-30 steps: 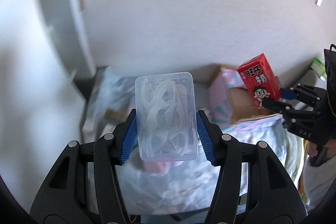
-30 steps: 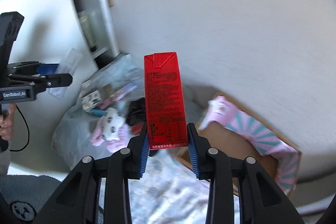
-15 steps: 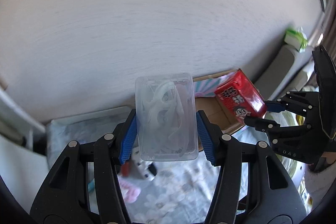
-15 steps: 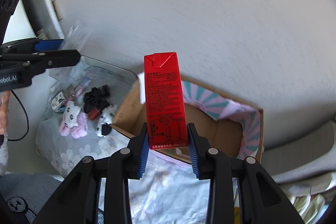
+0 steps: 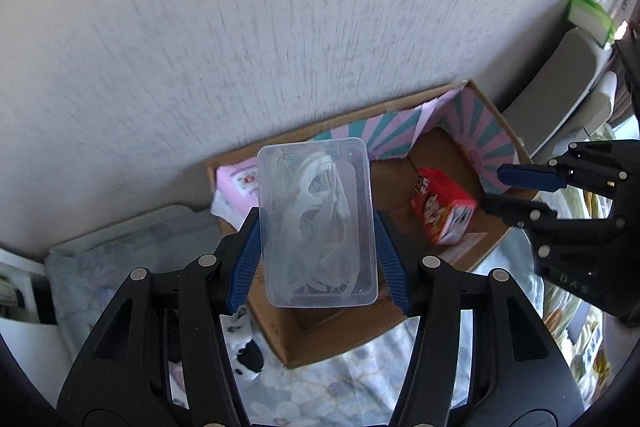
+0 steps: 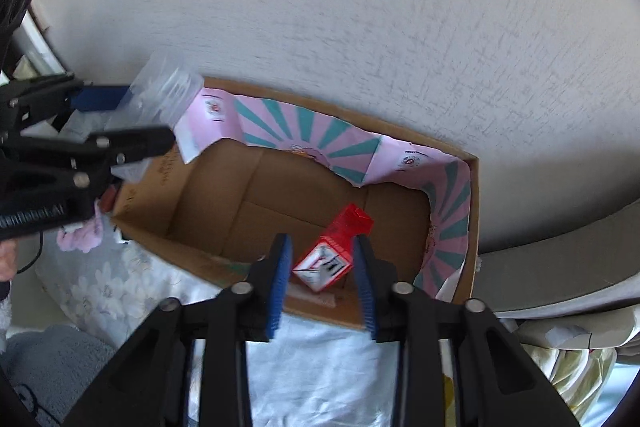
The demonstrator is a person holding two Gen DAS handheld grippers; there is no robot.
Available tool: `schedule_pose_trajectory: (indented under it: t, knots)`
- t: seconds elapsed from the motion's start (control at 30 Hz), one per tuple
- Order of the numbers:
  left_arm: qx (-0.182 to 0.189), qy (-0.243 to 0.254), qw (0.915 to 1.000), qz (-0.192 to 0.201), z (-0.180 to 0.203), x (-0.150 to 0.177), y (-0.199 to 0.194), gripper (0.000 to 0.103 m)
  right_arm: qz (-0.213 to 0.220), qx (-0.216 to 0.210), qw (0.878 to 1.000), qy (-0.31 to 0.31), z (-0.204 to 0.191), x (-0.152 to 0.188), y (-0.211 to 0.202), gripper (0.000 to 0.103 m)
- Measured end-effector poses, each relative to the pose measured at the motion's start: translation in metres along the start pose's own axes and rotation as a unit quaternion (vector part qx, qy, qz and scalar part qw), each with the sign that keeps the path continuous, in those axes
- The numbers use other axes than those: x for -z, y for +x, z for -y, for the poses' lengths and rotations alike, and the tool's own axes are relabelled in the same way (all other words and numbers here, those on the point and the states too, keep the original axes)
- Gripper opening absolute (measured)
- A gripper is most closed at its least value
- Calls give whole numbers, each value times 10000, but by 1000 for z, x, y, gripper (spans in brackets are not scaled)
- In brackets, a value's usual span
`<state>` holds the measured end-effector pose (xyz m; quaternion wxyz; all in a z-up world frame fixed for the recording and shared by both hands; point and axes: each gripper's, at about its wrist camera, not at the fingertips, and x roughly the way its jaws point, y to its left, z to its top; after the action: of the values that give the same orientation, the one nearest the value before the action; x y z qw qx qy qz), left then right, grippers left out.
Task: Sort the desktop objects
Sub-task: 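Carry both items to the cardboard box and release them inside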
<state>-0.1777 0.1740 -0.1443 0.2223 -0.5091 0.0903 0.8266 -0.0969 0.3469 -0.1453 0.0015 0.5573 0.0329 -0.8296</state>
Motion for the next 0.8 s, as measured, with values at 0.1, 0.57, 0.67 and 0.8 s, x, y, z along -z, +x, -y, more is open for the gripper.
schedule_pose_trajectory:
  t: [0.1,0.57,0.67,0.8]
  knots:
    - [-1,-58,10000,-69,0,0,7,52,-29,-60,10000,71,8,-4,6,24]
    - [114,-51,9998,-182,-4,-3,8,103,-254,-13,9996,126,17,-8,21,83]
    - [24,58,10000,50,-1,-3,-4,103,-293,-10,9994,203,18,-6,23,92]
    - [111,77,9996,237,-2,-4,-18,103,-136,-116,9995,274,16,-4,17,103]
